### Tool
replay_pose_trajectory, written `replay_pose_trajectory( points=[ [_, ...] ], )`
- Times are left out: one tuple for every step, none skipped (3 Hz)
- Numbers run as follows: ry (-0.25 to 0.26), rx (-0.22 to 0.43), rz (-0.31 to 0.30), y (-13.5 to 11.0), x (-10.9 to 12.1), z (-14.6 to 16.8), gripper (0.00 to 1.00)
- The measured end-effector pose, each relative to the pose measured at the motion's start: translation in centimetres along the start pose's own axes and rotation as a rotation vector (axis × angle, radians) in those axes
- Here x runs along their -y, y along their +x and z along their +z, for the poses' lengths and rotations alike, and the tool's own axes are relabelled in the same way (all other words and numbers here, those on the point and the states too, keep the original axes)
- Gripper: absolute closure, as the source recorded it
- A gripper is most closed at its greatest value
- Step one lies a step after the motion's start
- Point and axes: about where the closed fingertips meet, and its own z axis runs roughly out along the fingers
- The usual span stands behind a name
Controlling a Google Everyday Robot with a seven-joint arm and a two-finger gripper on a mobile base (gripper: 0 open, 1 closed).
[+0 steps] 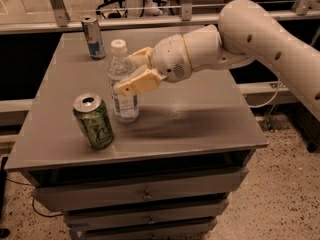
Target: Move blue plastic bottle near green can
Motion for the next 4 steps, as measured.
replay_pose_trajectory(
  points=[
    [-0.011,0.002,-0.010,0.1,-0.2,0.1,0.00],
    [-0.013,0.002,-0.012,0.1,-0.2,0.1,0.00],
    [0.012,-0.022,-0.022,0.2,0.3,-1.2,0.00],
    [0.102,-0.092,-0.033,0.5,2.1,-7.0,0.00]
  ],
)
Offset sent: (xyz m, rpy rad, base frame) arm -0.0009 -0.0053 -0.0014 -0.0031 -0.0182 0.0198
